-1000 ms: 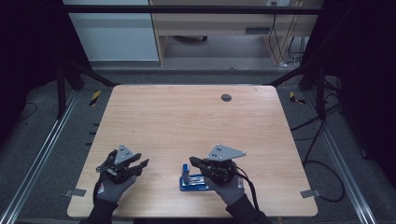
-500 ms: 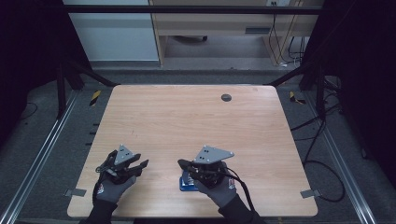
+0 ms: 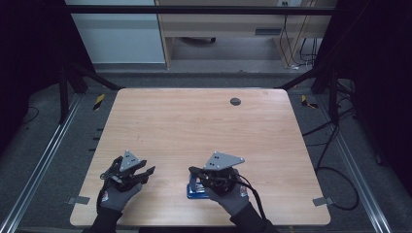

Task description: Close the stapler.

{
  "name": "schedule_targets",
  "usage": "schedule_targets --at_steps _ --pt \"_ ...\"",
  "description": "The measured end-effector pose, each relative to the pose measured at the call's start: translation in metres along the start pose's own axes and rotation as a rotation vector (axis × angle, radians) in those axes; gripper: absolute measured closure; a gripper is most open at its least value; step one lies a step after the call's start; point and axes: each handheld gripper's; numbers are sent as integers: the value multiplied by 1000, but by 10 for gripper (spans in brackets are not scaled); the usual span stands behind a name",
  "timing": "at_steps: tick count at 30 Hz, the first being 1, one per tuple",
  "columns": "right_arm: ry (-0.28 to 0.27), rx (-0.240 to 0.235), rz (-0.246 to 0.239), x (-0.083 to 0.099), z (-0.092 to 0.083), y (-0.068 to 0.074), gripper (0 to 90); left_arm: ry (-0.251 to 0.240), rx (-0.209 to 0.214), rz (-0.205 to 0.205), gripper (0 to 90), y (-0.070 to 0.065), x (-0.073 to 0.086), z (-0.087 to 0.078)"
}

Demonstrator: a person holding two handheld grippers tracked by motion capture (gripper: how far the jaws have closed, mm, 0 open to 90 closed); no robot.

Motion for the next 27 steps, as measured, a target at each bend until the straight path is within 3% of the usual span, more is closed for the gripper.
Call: schedule_targets --at_steps 4,12,27 --pt "3 -13 -6 -1 4 4 900 0 -1 0 567 0 0 0" --pt "25 6 -17 1 6 5 900 0 0 2 568 1 0 -1" --pt "48 72 33 21 -15 -25 900 -3 3 1 566 0 0 0"
Point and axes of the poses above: each handheld gripper's, and its own axes: z roughly forward along the jaws, x roughly out of its underside, y roughly to its left, and after that the axes turned 15 degrees about z, right-handed
